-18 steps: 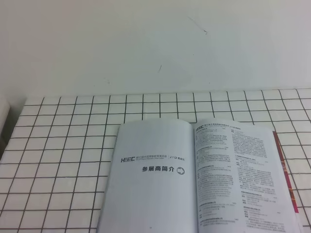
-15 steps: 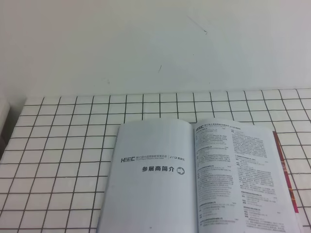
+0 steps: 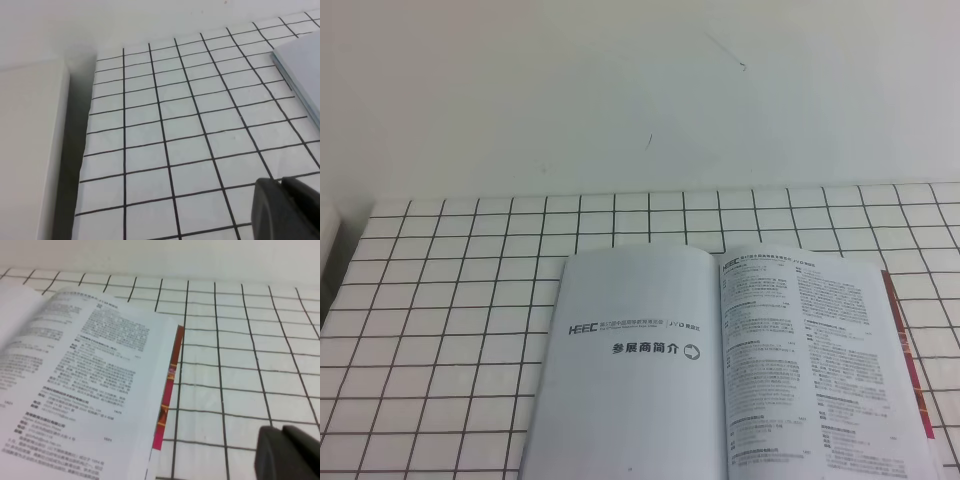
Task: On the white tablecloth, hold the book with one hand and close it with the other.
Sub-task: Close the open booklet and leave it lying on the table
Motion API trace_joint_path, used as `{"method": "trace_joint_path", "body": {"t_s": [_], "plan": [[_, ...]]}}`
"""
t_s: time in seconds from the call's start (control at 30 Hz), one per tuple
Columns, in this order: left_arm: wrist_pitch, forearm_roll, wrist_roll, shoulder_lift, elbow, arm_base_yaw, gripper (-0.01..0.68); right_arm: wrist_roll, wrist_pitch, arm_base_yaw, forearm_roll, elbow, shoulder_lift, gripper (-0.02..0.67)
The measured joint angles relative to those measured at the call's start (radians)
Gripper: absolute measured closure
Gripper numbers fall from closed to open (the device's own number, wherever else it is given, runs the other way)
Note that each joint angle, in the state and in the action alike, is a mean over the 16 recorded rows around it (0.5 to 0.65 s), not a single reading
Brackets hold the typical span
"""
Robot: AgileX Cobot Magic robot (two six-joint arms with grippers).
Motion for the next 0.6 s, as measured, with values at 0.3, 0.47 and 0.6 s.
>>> {"method": "trace_joint_path", "body": {"t_s": [0.3, 0.47, 0.6], "plan": [[-0.05, -0.103, 0.014, 0.0, 0.004, 0.0, 0.676, 0.0, -0.109, 0.0, 0.0, 0.006, 0.0, 0.651], [-0.055, -0.149, 0.049, 0.0, 0.005, 0.0, 0.676, 0.0, -0.132, 0.0, 0.0, 0.006, 0.0, 0.651], [-0.041, -0.162, 0.081, 0.0, 0.005, 0.0, 0.676, 0.0, -0.115, 0.0, 0.0, 0.006, 0.0, 0.651]]}}
